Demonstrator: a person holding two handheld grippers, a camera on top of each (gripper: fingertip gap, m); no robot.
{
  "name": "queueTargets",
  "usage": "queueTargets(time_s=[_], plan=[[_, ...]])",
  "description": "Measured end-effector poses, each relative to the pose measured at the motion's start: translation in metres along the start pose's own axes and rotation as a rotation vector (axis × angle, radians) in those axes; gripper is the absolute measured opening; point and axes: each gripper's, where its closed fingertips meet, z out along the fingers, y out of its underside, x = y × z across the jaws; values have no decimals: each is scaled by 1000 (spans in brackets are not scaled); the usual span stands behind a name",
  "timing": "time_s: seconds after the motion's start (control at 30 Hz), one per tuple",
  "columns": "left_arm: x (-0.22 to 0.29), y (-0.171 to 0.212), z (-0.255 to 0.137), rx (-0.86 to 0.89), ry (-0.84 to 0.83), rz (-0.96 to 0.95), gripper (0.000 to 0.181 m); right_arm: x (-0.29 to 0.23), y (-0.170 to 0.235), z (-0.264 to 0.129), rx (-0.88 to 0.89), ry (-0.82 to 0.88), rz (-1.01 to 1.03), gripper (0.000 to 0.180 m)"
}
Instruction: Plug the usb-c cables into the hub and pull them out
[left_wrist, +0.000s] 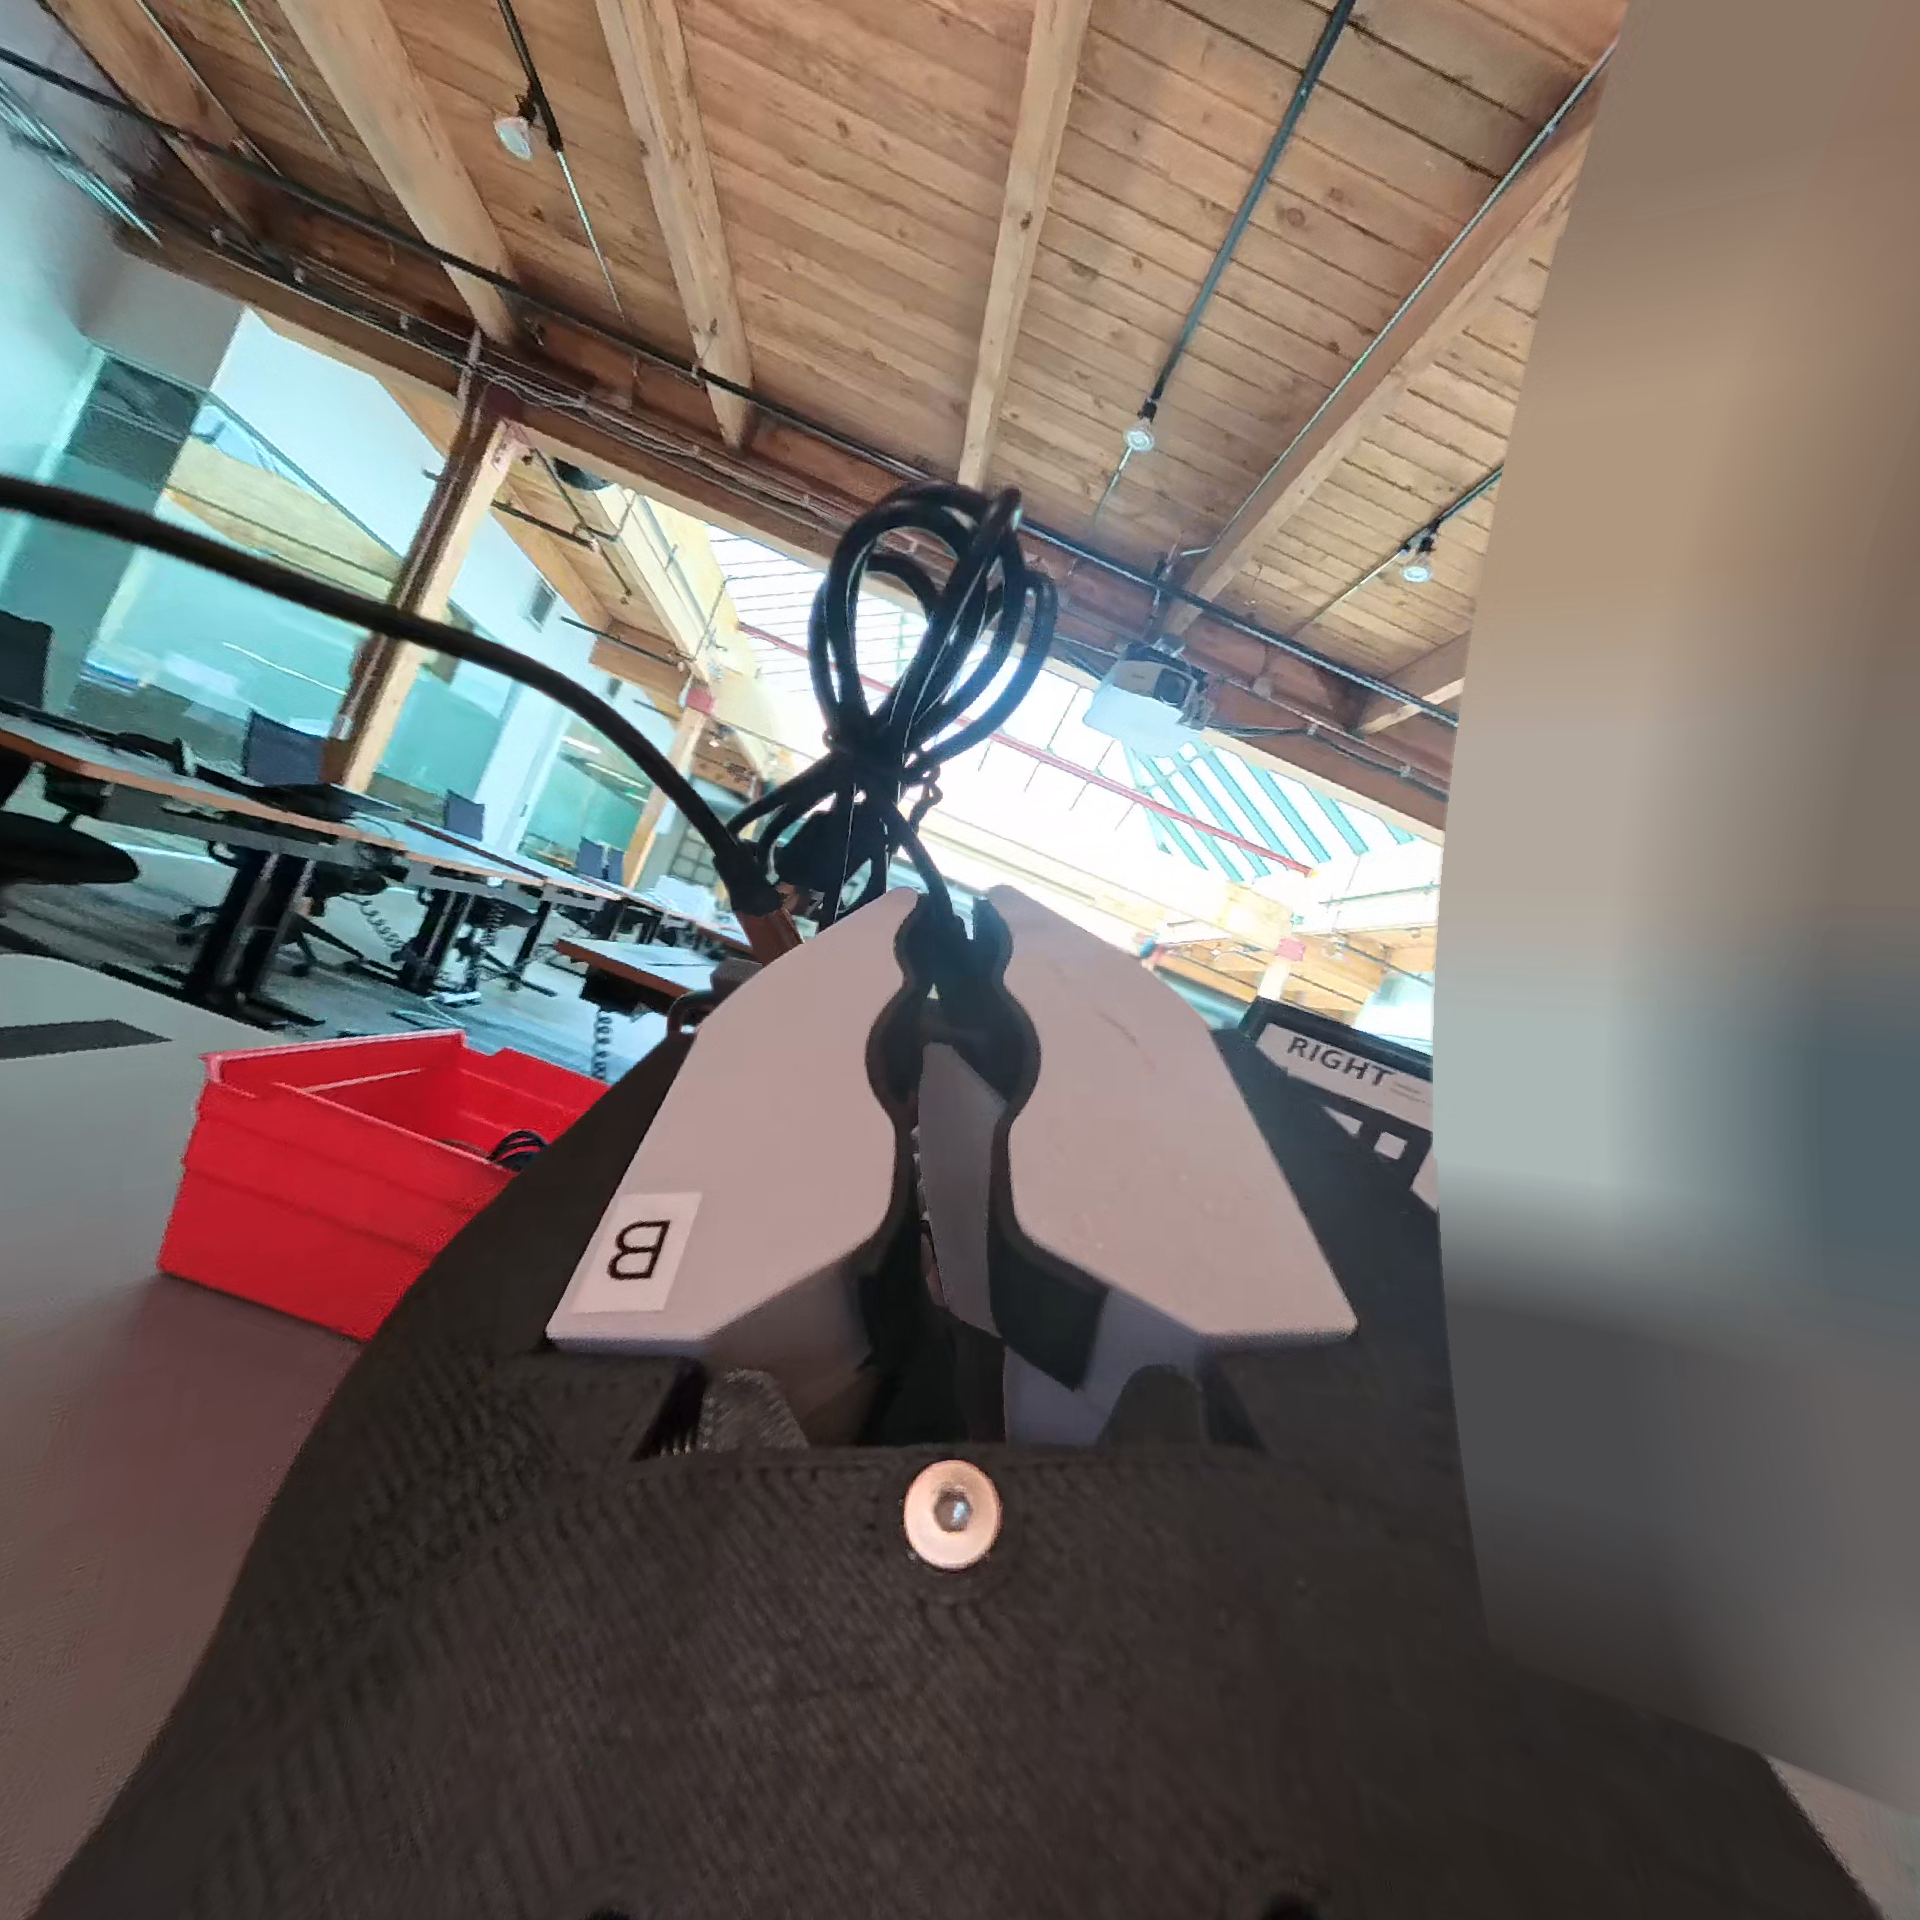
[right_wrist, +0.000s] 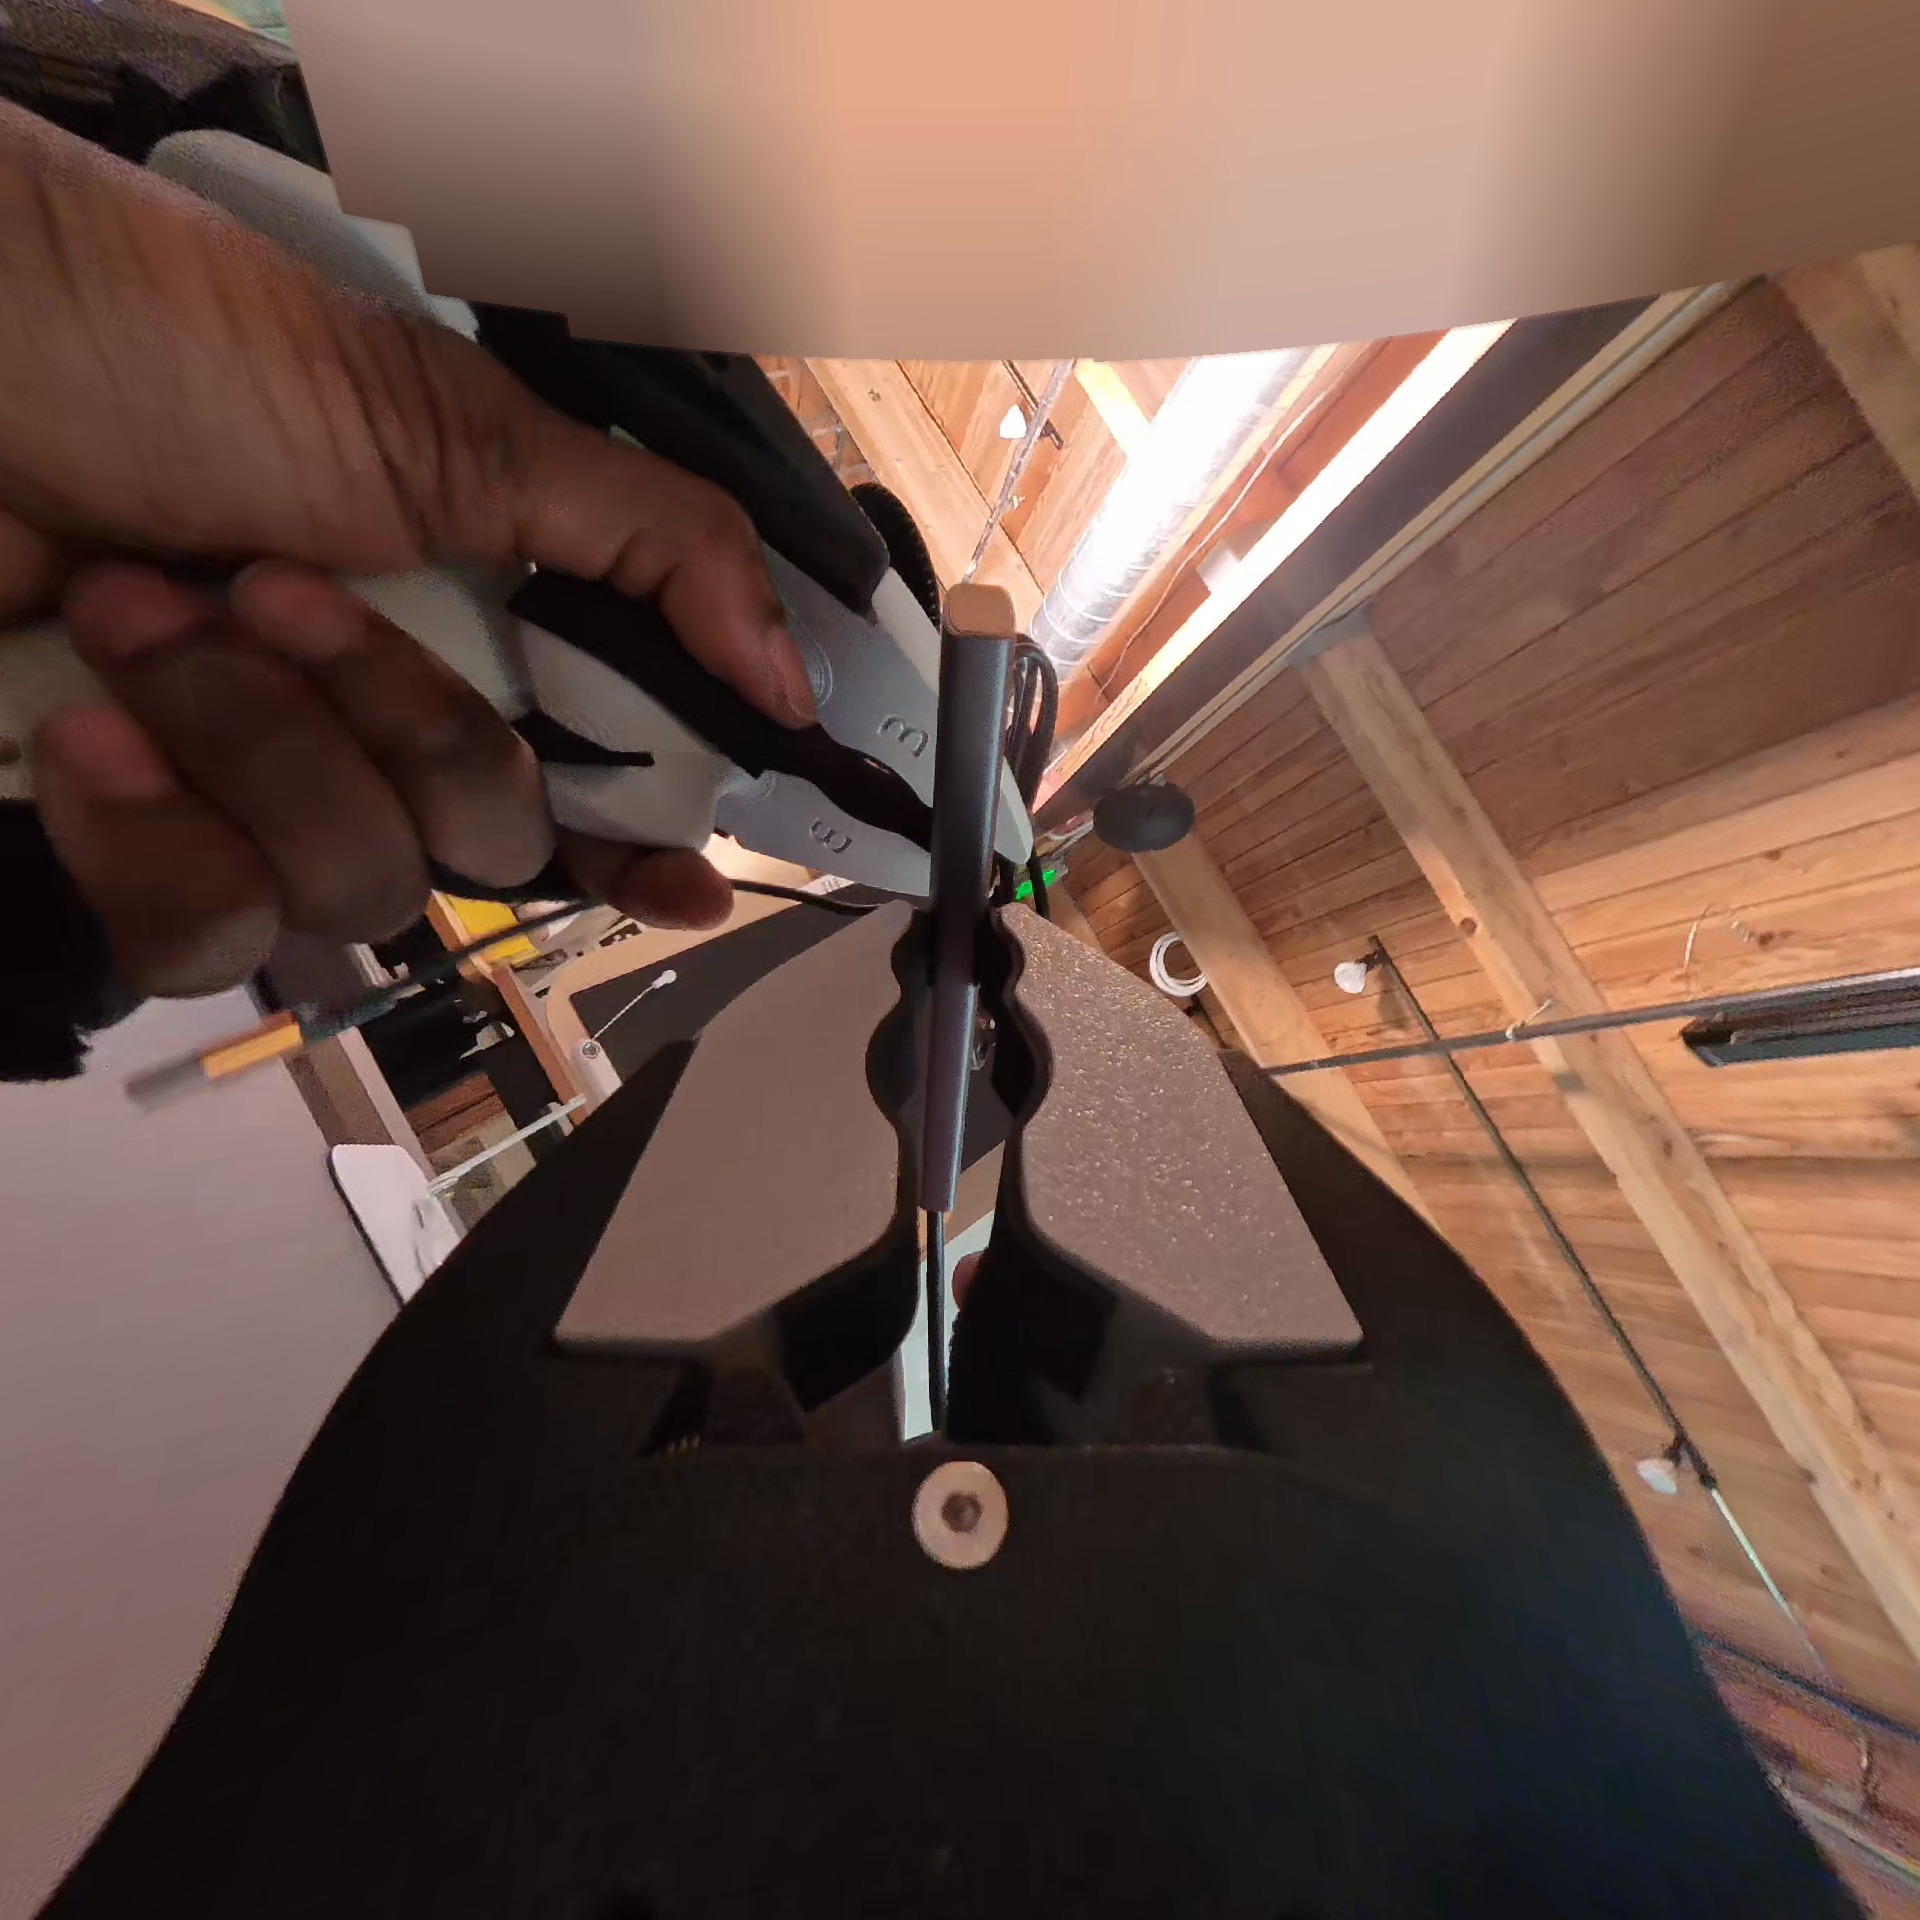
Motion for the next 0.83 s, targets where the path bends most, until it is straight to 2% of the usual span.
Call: queueTargets(time_s=[0.03,0.2,0.3,0.37,0.47,0.53,0.6,0.73,0.83], plan=[[1,-1,0,8,10,-12,7,1,-2,0,7,-2,1,8],[11,-4,0,-28,18,96,8,6,-8,-1,33,10,66,9],[21,-14,-5,-59,1,253,44,15,-6,-4,26,26,176,9],[25,-36,-17,-5,-79,412,52,26,6,-9,4,46,280,9],[28,-89,-52,198,-270,604,55,52,38,-21,-50,98,454,9],[35,-129,-87,418,-394,617,45,80,61,-30,-79,166,538,9],[59,-157,-123,653,-433,668,39,115,81,-40,-91,252,578,9],[125,-176,-178,1016,-422,945,28,179,121,-57,-137,402,540,9],[145,-178,-192,1077,-429,1015,19,199,165,-67,-218,453,542,9]])
